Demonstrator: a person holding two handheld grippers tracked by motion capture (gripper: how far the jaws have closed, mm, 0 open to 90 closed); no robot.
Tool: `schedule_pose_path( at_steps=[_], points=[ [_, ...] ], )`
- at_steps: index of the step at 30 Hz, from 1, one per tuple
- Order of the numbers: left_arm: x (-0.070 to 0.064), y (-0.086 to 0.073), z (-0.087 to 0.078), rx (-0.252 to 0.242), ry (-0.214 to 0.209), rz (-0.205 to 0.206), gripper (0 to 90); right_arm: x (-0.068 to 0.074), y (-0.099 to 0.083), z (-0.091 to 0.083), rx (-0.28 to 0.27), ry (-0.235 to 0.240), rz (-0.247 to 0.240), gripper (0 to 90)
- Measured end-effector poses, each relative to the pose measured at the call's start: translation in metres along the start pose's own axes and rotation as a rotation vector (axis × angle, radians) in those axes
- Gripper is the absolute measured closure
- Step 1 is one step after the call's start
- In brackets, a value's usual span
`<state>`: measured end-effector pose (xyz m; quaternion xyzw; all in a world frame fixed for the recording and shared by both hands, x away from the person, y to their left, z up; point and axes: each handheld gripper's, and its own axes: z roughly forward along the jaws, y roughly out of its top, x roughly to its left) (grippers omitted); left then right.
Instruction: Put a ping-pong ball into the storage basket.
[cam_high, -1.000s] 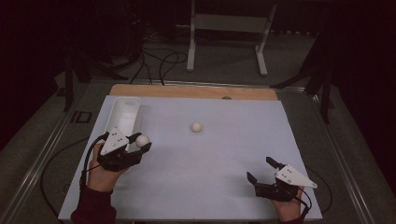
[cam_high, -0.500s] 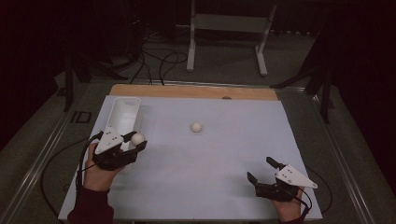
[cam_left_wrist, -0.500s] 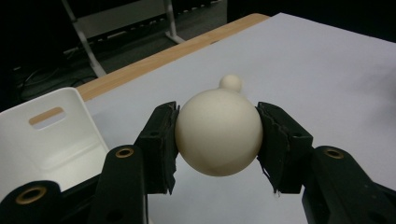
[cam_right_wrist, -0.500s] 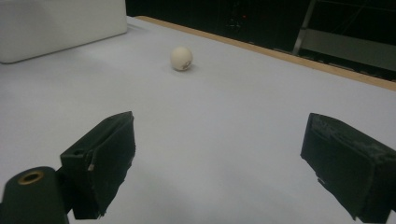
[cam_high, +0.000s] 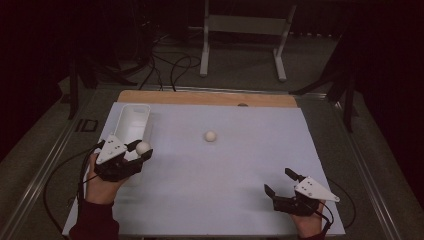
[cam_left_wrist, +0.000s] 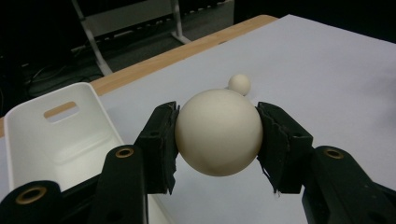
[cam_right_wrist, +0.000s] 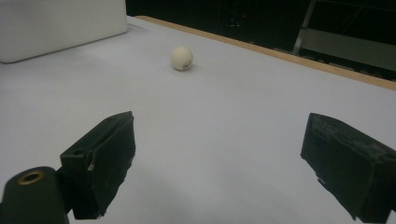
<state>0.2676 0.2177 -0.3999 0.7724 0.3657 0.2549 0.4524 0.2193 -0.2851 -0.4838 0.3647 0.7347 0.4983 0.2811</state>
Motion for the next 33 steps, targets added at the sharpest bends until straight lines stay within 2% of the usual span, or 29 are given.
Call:
schedule_pose_path(
  at_steps=[33],
  points=[
    [0.018, -0.007, -0.016, -0.018, 0.057, -0.032, 51.1, -0.001, 0.000, 0.000, 0.001, -0.005, 0.001, 9.6]
  ],
)
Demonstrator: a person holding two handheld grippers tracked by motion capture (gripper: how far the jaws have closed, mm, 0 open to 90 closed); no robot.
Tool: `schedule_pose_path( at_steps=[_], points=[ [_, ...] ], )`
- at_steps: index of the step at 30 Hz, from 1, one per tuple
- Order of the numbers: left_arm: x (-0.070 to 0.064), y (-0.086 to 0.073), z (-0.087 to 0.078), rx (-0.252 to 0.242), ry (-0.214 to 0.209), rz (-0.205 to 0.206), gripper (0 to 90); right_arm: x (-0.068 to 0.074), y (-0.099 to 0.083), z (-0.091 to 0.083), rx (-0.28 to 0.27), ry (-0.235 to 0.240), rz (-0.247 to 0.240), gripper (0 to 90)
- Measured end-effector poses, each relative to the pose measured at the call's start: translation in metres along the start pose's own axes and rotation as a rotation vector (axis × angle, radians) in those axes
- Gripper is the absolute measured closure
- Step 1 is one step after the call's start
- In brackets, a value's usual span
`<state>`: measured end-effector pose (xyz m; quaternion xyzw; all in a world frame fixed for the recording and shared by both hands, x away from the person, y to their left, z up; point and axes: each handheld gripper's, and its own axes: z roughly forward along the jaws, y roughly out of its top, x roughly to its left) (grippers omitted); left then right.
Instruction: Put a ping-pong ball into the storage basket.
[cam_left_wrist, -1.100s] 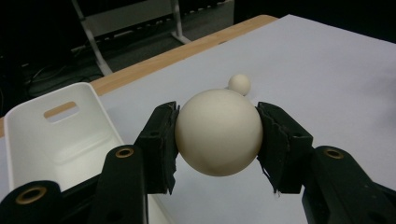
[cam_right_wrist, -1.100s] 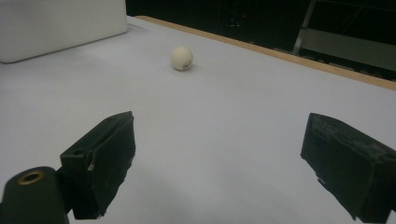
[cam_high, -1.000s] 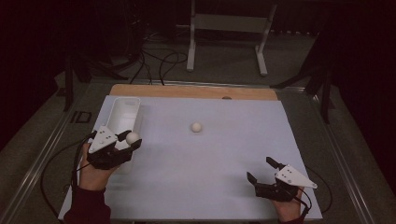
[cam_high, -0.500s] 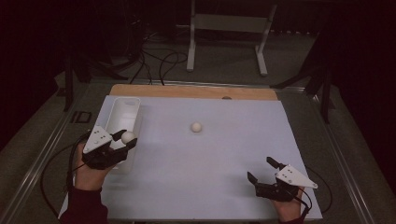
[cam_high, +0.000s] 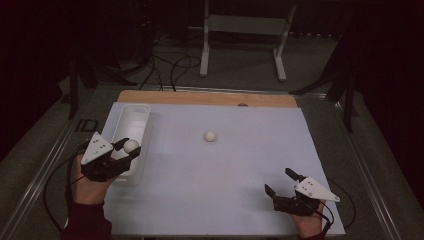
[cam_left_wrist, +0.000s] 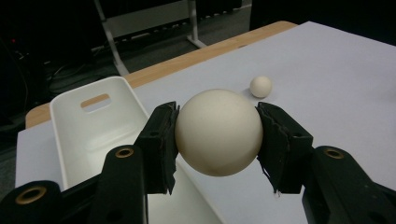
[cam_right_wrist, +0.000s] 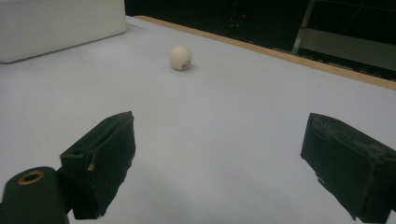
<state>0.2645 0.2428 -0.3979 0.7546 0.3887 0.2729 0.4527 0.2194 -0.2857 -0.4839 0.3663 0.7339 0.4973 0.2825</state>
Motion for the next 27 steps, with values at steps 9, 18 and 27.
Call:
schedule_pose_path(
  at_steps=[9, 18, 27],
  points=[
    [0.006, -0.003, -0.003, 0.005, 0.022, -0.017, 51.1, -0.001, 0.000, 0.000, 0.000, -0.003, -0.003, 9.6],
    [0.013, -0.006, -0.004, 0.011, 0.050, -0.042, 51.0, 0.000, 0.000, 0.000, 0.003, -0.003, -0.001, 9.6],
    [0.020, -0.011, -0.005, 0.015, 0.071, -0.070, 50.9, 0.000, 0.000, 0.000, 0.006, -0.001, -0.003, 9.6]
  ],
)
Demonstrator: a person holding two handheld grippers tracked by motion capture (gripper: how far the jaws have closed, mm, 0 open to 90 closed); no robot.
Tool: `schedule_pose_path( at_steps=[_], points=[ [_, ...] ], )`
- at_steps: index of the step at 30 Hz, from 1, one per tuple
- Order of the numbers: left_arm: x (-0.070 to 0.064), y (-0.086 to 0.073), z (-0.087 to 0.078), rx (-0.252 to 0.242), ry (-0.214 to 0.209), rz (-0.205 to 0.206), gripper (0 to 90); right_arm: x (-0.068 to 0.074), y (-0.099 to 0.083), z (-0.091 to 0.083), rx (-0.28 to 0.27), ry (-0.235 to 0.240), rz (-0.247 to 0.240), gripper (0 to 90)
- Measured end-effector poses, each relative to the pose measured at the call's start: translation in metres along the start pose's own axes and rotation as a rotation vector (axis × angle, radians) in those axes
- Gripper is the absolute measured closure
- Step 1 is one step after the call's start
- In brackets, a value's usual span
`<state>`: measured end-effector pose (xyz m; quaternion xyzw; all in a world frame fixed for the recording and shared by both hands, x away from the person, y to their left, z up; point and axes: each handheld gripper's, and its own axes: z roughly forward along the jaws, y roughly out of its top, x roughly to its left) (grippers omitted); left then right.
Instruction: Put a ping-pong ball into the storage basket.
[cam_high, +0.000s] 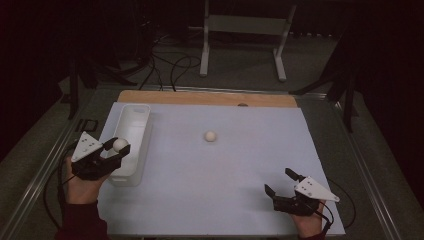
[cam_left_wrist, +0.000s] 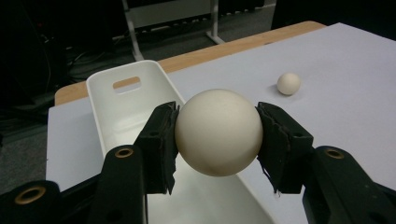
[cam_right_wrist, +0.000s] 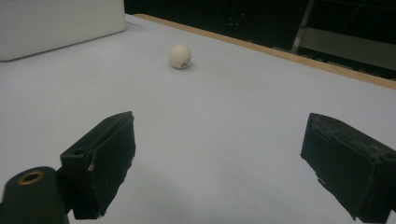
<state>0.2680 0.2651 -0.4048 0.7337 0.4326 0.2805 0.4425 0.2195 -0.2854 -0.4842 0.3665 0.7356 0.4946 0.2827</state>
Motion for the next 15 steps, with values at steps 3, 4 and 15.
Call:
schedule_pose_path(
  at_steps=[3, 4, 15],
  points=[
    [0.0020, -0.0015, 0.0007, 0.006, 0.003, -0.006, 50.9, 0.0000, -0.0001, 0.0003, 0.002, 0.001, -0.001, 9.6],
    [0.0025, -0.0019, 0.0009, 0.007, 0.002, -0.007, 50.9, 0.0000, -0.0001, 0.0004, 0.002, 0.001, -0.002, 9.6],
    [0.0069, -0.0050, 0.0021, 0.014, 0.011, -0.030, 50.8, 0.0000, -0.0003, 0.0009, 0.004, 0.002, -0.003, 9.6]
  ],
)
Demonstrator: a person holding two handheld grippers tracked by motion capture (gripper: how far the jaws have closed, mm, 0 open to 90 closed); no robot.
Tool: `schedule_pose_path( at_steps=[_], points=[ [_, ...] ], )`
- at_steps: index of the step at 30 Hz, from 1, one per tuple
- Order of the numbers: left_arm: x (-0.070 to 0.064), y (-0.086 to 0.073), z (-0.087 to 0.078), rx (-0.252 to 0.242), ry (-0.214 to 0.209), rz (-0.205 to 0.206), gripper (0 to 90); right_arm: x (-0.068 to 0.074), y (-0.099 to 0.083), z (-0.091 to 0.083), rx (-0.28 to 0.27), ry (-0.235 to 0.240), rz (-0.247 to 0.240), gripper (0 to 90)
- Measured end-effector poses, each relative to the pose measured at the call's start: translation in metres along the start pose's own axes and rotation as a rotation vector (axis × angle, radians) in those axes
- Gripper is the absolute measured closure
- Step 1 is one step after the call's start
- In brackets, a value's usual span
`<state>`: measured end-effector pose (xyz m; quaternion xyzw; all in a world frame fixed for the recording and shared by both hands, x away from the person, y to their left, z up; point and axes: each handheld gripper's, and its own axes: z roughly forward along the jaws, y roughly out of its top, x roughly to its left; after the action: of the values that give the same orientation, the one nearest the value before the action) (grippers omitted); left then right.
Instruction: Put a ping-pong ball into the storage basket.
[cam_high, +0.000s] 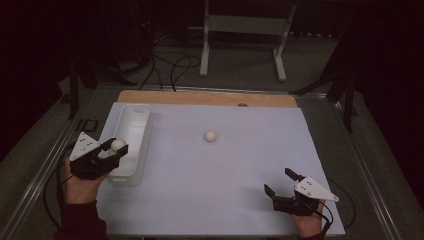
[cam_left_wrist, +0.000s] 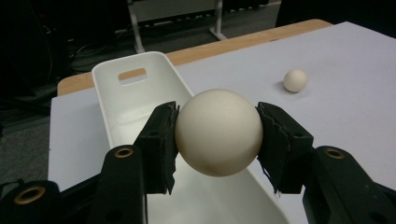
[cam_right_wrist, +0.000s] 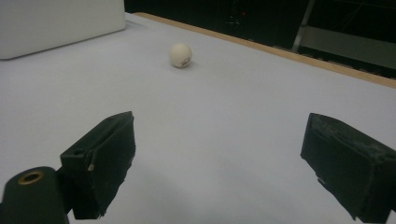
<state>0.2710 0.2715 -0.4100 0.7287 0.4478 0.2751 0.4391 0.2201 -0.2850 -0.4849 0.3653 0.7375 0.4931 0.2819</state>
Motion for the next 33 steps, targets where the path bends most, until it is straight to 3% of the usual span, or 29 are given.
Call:
schedule_pose_path(
  at_steps=[3, 4, 7, 11, 22, 33],
  points=[
    [0.001, -0.001, 0.001, 0.007, 0.017, -0.006, 50.2, 0.000, 0.000, 0.000, 0.001, -0.001, 0.001, 9.6],
    [0.000, -0.001, 0.001, 0.004, 0.036, -0.013, 44.8, 0.000, 0.000, 0.000, 0.001, -0.002, 0.001, 9.6],
    [0.001, 0.000, 0.004, 0.018, 0.061, -0.038, 14.9, 0.000, 0.000, 0.000, 0.000, -0.003, 0.000, 9.6],
    [0.002, 0.000, 0.007, 0.019, 0.047, -0.072, 2.0, 0.000, 0.000, 0.000, 0.001, -0.003, -0.001, 9.6],
    [0.000, 0.000, 0.008, 0.003, 0.061, -0.066, 0.6, 0.000, 0.000, 0.000, 0.000, -0.005, 0.001, 9.6],
    [-0.006, 0.001, 0.011, -0.001, 0.038, -0.050, 0.4, 0.000, 0.000, 0.000, -0.001, -0.003, 0.000, 9.6]
  ],
)
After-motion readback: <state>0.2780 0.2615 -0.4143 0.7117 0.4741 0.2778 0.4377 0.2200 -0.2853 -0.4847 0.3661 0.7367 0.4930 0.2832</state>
